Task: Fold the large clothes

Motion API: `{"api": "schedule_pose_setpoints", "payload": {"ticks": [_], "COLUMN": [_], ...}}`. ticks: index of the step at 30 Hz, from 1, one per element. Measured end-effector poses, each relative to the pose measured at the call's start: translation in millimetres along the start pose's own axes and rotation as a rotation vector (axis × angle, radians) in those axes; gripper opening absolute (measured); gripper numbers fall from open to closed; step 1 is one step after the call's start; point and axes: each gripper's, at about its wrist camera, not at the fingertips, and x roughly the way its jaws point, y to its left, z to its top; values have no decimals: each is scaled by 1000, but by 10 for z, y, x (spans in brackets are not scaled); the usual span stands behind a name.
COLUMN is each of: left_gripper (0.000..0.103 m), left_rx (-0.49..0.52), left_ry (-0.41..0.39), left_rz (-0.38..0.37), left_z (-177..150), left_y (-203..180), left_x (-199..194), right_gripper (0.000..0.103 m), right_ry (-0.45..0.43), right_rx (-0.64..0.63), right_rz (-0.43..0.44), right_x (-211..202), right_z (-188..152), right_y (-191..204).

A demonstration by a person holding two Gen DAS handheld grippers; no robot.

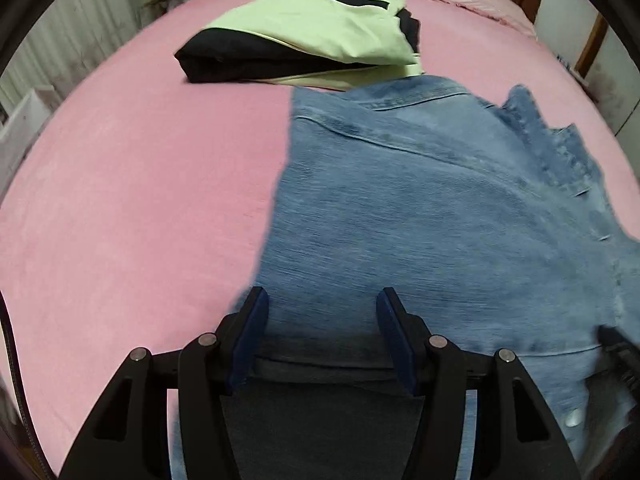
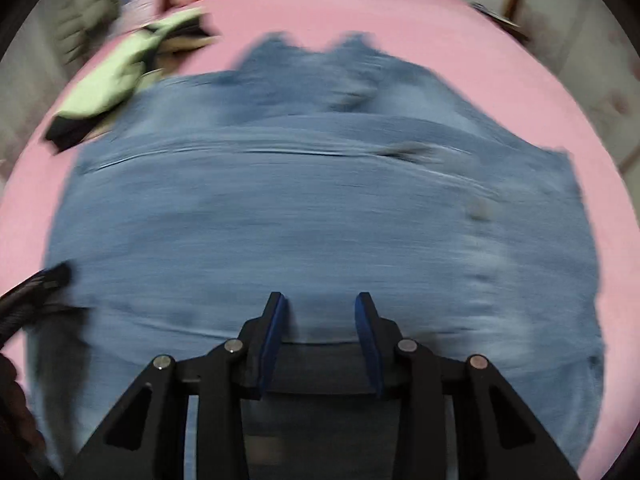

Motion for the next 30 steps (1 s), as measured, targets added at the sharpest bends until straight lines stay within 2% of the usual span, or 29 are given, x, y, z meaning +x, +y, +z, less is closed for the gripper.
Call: {"api": "schedule_pose_setpoints", "payload": {"ticks": [1, 2, 3, 4, 5, 7, 9, 11, 14, 18, 20, 25, 30], "left_gripper": [56, 56, 56, 56, 56, 58, 63, 72, 79, 80, 81, 84, 86], "left_rx": [3, 2, 6, 17, 24, 12, -11, -41, -58, -51, -45, -16, 8], "left_ry": [8, 10, 12, 18, 26, 50, 62, 63, 63, 67, 51, -25, -61], "left_rz": [-11, -19, -20, -17, -12, -15, -33, -67, -101, -153, -173, -187, -199], "left_z": [-6, -2, 4, 16, 29, 52, 59, 56, 58, 43, 28, -54, -134], "left_y": [14, 28, 28, 20, 7, -11, -24, -34, -95, -191, -222, -246, -247], "left_x": [5, 0, -10, -8, -19, -59, -183, -340, -607, -1009, -1250, -1890, -2315], "right_gripper": [16, 6, 0, 0, 0, 1, 4, 4, 4, 4, 4, 25, 26], "right_ry": [2, 11, 23, 42, 51, 62, 76, 76, 73, 81, 85, 28, -19], "right_rx": [25, 54, 67, 85, 91, 109, 125, 144, 143, 136, 147, 151, 111], "right_rz": [34, 71, 87, 149, 170, 188, 169, 197, 218, 239, 257, 271, 273], "right_x": [5, -2, -10, -42, -75, -163, -259, -418, -641, -974, -1139, -1523, -1872], "right_z": [-25, -44, -49, -52, -48, -39, -23, -57, -83, -156, -177, -131, -133], "right_y": [-208, -382, -464, -567, -609, -654, -675, -686, -722, -861, -943, -1049, -1105]}}
